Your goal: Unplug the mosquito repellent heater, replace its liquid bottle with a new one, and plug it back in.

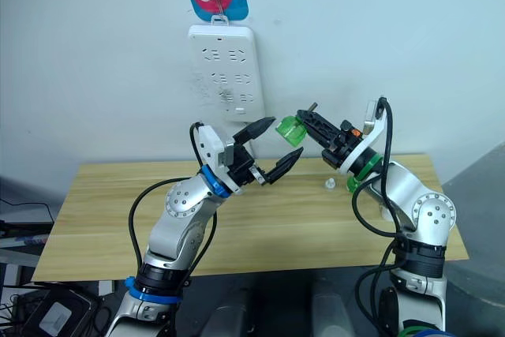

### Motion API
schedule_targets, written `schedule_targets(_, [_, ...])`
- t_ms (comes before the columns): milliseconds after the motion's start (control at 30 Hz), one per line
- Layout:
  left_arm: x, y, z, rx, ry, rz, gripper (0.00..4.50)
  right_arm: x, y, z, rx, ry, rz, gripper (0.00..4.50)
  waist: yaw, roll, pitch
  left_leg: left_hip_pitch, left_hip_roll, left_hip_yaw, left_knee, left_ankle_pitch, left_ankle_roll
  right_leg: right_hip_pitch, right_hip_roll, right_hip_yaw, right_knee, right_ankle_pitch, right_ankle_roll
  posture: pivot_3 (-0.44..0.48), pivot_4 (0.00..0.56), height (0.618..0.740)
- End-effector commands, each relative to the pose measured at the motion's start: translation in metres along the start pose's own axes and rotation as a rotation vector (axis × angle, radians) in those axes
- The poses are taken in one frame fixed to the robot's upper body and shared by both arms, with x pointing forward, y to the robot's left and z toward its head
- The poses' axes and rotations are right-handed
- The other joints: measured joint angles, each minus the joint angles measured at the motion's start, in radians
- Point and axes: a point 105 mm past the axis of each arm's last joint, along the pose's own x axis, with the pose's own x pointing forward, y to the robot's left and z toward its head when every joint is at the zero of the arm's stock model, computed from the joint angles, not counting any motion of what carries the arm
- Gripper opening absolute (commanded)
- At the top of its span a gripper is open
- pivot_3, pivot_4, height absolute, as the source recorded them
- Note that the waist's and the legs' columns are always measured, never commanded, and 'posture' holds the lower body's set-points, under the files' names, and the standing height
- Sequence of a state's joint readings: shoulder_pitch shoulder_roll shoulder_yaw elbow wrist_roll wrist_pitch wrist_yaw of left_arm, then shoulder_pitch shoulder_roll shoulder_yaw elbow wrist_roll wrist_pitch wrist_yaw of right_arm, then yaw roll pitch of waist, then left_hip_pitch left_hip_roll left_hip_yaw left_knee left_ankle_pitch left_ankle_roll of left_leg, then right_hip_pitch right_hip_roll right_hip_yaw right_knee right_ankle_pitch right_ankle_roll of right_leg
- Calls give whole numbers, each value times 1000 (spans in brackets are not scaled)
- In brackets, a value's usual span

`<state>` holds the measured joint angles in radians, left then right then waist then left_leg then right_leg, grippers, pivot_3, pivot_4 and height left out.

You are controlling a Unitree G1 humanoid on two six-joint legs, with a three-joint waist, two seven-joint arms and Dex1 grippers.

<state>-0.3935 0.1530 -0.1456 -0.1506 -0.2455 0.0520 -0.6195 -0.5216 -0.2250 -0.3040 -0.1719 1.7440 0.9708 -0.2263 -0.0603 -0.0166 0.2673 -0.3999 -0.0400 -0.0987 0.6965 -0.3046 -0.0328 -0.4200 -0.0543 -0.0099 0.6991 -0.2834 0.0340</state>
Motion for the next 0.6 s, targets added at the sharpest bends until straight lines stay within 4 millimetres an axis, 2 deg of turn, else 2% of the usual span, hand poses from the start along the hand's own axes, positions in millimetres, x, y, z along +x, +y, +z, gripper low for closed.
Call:
schedule_targets(33, [3, 0, 13, 19, -60, 7, 4500, -1, 14, 1, -11, -7, 46, 868, 0, 0, 0, 0, 0, 0, 0, 0, 0, 0, 0, 0, 0, 0, 0, -91, 210, 740])
schedule_targets(100, [4, 0, 15, -6, -81, 10, 4500, -1, 14, 1, -10, -5, 44, 868, 1, 0, 0, 0, 0, 0, 0, 0, 0, 0, 0, 0, 0, 0, 0, -92, 209, 740])
schedule_targets(200, [4, 1, 16, -25, -91, 17, 3949, -1, 15, 0, -6, -7, 38, 868, 0, 0, 0, 0, 0, 0, 0, 0, 0, 0, 0, 0, 0, 0, 0, -93, 208, 740])
schedule_targets(400, [3, 1, 15, -33, -87, 19, 2254, -1, 15, 0, 2, -8, 37, 868, 0, 0, -1, 0, 0, 0, 0, 0, 0, 0, 0, 0, 0, 0, 0, -91, 205, 740])
schedule_targets(600, [2, 2, 13, -23, -80, 31, 2224, -1, 18, -4, 14, 5, 54, 868, 1, 0, -1, 0, 0, 0, 0, 0, 0, 0, 0, 0, 0, 0, 0, -87, 201, 740])
